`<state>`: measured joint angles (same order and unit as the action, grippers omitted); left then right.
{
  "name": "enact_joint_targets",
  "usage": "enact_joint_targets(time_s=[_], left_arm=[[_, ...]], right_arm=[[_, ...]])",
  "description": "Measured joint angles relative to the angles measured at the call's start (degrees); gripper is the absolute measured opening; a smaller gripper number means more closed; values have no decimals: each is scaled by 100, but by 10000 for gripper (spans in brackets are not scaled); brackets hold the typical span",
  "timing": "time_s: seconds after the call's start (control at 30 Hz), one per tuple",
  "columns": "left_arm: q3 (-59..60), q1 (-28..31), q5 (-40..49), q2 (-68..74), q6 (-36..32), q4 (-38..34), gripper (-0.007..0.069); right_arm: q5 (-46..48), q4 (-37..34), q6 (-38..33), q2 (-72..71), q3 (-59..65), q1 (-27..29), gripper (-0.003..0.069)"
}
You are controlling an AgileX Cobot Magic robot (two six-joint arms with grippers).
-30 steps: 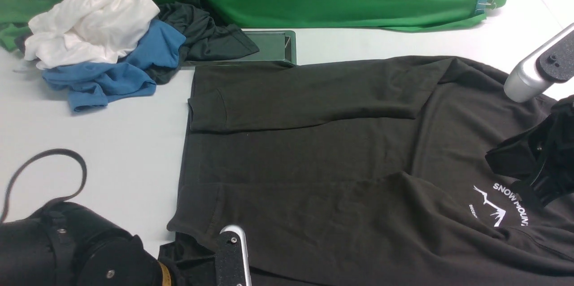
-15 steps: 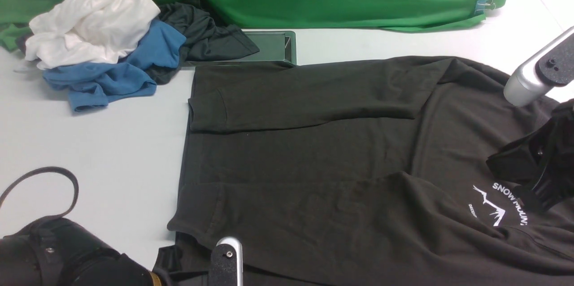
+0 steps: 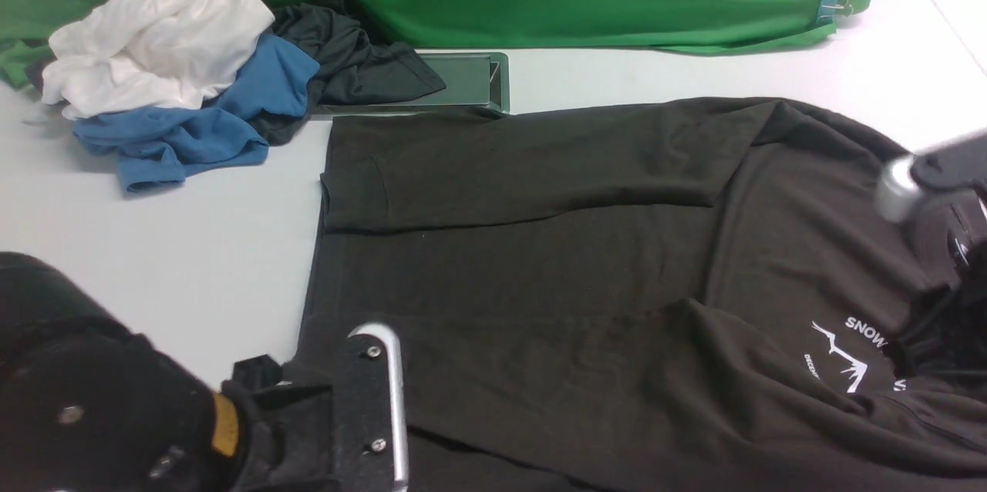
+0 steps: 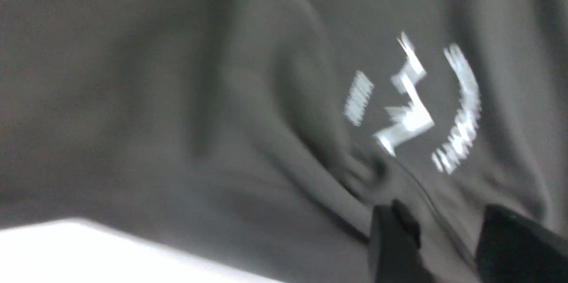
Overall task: Fold a long-sleeved shirt on a white desktop.
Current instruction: 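Grasp the near edge of the shirt at its hem and shoulder corners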
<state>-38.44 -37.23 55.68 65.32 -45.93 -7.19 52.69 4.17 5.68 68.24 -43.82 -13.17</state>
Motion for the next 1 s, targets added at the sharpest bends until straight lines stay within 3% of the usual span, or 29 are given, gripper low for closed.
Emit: enact_joint_targets(time_s=[0.17, 0.43, 0.8, 1.0], left_arm=[[0, 0, 404, -147, 7, -19, 28], [0, 0, 394, -167, 153, -268, 28], [0, 0, 362, -169, 157, -436, 28], [0, 0, 362, -169, 157, -449, 28]], right_arm=[[136, 52, 592, 323, 498, 866, 439], [-421, 46, 1395, 378, 1404, 1535, 469], [-1311, 103, 1913, 910, 1667, 1611, 470], [-1327, 271, 2346, 1311, 1569, 1618, 470]])
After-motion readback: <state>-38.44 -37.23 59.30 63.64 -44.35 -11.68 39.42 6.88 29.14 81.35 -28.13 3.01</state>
